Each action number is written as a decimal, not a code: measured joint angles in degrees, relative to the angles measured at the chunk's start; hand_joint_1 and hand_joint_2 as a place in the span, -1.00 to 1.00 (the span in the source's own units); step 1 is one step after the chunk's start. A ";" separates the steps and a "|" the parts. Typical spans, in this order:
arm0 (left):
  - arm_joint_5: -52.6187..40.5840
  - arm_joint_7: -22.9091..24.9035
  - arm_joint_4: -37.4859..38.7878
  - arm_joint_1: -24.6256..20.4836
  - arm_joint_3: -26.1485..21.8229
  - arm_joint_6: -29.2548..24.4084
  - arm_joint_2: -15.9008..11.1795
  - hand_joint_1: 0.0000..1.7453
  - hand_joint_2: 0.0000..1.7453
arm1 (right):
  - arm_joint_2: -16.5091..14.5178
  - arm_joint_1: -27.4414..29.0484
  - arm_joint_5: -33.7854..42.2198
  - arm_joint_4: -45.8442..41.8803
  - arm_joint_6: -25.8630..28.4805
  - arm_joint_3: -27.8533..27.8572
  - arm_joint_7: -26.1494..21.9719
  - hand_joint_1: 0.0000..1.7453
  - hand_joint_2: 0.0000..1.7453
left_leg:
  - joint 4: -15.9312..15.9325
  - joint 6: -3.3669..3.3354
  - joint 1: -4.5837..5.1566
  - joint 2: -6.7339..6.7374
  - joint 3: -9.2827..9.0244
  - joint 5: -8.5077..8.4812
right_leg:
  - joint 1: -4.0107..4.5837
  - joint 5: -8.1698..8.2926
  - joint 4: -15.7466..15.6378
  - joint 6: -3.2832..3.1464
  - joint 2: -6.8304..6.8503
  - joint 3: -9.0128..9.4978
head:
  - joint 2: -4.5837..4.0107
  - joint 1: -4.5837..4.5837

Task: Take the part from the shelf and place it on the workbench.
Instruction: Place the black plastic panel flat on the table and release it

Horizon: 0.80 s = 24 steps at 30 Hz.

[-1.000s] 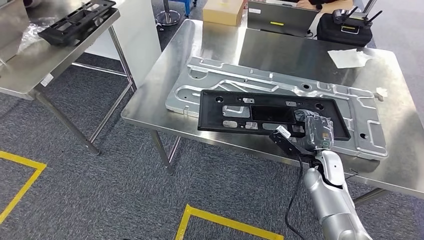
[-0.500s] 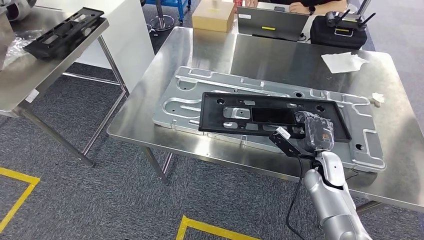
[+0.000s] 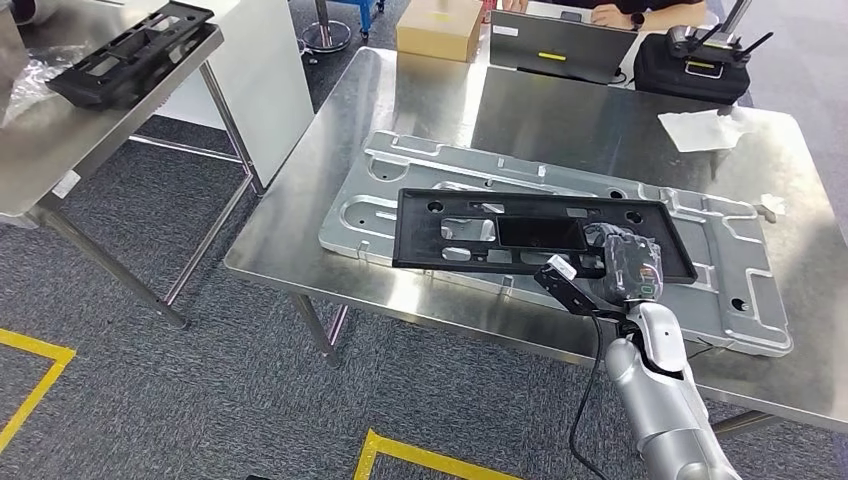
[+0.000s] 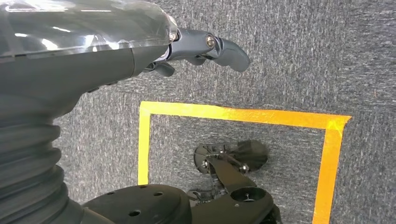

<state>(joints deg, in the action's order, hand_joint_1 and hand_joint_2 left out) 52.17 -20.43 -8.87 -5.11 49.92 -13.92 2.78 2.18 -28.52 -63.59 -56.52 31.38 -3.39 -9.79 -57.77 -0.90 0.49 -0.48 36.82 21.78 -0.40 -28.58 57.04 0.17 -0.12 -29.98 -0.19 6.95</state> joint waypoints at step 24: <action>-0.68 0.58 0.00 0.01 1.73 0.13 -0.01 -1.00 1.00 | 1.14 2.95 0.44 -1.05 -0.02 0.37 0.66 1.00 1.00 | -0.02 -0.18 0.01 0.04 -0.06 -0.09 | -0.04 0.11 -0.03 0.29 -0.01 0.04 | 0.00 0.00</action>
<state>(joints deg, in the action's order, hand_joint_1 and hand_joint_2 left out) 51.48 -19.84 -8.87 -5.10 51.65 -13.80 2.76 3.32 -25.57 -63.16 -57.57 31.36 -3.02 -9.14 -57.79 -1.08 0.50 -0.44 36.76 21.69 -0.44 -28.46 57.01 0.45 -0.13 -29.94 -0.18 6.95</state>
